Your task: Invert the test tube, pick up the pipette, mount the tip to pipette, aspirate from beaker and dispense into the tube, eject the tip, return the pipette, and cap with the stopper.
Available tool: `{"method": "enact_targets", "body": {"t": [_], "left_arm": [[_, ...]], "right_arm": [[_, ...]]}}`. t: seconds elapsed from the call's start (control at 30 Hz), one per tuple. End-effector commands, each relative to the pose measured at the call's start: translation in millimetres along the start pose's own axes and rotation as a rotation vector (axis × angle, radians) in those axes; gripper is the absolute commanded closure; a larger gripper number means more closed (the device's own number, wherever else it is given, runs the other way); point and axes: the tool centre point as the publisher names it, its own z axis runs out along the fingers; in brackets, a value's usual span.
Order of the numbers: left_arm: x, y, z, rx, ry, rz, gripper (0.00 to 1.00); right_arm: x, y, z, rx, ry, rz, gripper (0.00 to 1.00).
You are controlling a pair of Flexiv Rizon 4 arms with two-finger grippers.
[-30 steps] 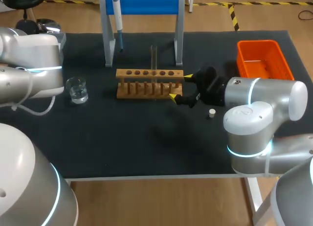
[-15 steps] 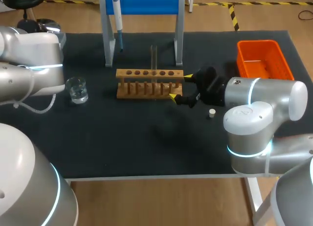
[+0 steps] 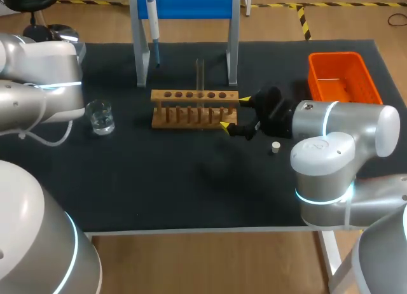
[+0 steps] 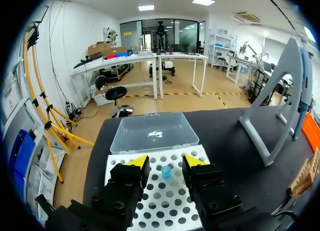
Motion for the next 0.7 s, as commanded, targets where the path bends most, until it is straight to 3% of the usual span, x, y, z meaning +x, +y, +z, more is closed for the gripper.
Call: {"method": "enact_targets", "body": {"t": [0.03,0.53,0.7], "left_arm": [[0.0,0.6,4.8,-0.002,-0.002,0.0,0.59],[0.0,1.7,5.6,-0.003,-0.003,-0.002,0.62],[-0.2,2.2,6.1,-0.002,-0.002,-0.004,0.68]], "right_arm": [[-0.3,0.1,-1.2,0.001,0.003,0.0,0.0],[-0.3,0.1,-1.2,0.001,0.003,0.0,0.0],[-0.3,0.1,-1.2,0.001,0.003,0.0,0.0]]}}
